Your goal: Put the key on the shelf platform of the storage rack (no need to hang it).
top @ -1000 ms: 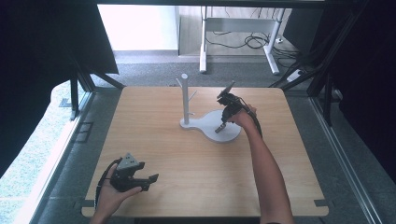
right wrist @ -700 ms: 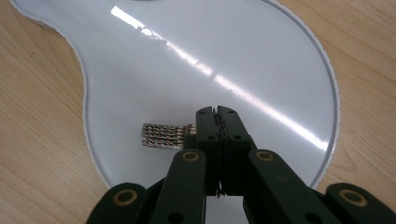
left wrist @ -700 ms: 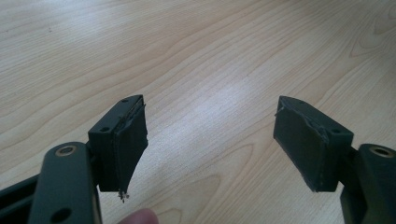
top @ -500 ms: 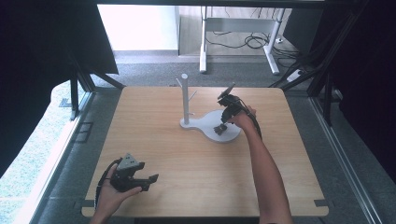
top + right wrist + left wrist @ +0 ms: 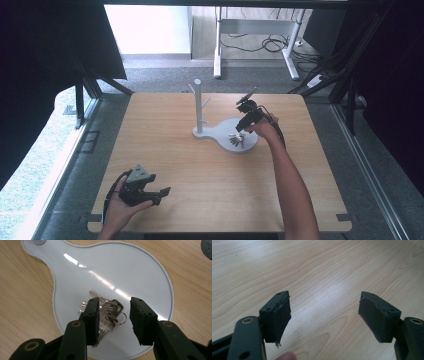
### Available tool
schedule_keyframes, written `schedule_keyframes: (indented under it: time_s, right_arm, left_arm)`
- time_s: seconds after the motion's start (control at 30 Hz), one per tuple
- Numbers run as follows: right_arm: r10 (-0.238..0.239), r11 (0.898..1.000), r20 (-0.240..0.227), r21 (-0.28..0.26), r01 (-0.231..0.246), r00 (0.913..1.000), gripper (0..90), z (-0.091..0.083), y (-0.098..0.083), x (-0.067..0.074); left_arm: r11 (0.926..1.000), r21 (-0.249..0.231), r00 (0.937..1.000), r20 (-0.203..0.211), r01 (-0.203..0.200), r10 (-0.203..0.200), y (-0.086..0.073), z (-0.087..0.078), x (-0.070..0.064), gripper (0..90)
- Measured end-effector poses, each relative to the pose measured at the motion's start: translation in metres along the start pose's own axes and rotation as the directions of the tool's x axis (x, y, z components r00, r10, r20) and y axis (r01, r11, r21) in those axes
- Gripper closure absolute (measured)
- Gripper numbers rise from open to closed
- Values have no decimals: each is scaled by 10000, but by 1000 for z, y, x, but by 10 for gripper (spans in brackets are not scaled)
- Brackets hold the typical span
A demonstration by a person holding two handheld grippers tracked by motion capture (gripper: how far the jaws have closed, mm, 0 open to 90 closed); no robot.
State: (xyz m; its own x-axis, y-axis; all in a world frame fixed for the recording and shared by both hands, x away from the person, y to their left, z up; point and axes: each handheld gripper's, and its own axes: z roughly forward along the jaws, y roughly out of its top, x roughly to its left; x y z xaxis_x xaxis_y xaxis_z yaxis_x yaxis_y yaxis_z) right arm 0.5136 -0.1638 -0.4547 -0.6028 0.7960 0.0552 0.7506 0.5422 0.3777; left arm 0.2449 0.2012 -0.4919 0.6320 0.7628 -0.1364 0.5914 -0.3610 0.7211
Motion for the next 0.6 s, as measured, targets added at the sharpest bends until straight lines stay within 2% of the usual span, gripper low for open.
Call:
schedule_keyframes:
  time_s: [0.1,0.13,0.33,0.47,0.6]
  right_arm:
    - [-145,9999,-46,-54,145,9999,566,-6,-4,1]
    - [-323,9995,-49,-36,322,9995,557,-11,-7,4]
    - [-546,9980,-149,-312,541,9984,549,-24,-18,12]
    - [-1132,9931,-137,-308,1127,9935,536,-34,-35,22]
    - [-1325,9904,-227,-415,1315,9909,530,-38,-48,28]
  left_arm:
    - [10000,2,10000,-4,1,-1,0,0,0,261]
    - [10000,6,10000,-9,5,-5,0,0,0,261]
    - [10000,-21,10000,-34,-9,9,0,-1,0,261]
    - [10000,-27,10000,-49,-11,11,0,-1,0,261]
    - [10000,10,10000,-61,-6,6,1,0,-1,261]
